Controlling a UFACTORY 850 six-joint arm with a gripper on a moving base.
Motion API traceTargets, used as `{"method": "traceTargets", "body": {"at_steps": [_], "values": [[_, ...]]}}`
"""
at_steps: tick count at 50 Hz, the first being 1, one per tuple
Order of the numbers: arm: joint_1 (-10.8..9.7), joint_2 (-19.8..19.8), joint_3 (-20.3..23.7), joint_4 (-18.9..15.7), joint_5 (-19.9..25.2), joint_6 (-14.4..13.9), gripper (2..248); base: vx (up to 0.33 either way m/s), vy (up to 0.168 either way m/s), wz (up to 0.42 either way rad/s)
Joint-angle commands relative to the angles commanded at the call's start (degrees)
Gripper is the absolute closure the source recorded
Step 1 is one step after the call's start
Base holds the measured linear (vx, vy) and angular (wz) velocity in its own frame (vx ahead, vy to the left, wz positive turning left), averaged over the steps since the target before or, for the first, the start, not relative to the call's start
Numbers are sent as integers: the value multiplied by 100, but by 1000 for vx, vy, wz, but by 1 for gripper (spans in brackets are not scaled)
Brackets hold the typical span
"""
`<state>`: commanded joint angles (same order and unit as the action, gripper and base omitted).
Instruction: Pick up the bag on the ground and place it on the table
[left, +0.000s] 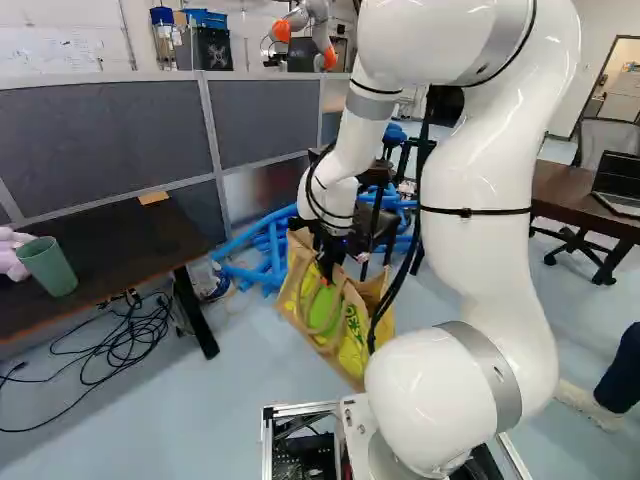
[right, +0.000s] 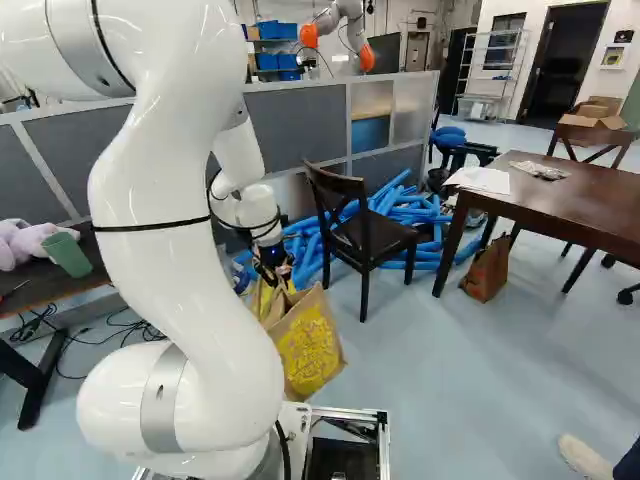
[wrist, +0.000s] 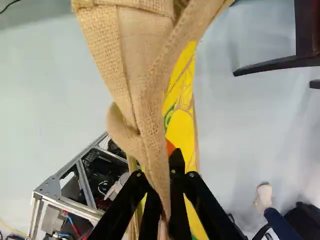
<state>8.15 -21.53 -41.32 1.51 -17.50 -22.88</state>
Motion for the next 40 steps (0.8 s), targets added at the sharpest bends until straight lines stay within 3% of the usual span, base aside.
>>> {"method": "traceTargets", "body": {"at_steps": [40], "values": [[-107, 647, -185, 0, -342, 0, 228, 0, 0, 0]]}}
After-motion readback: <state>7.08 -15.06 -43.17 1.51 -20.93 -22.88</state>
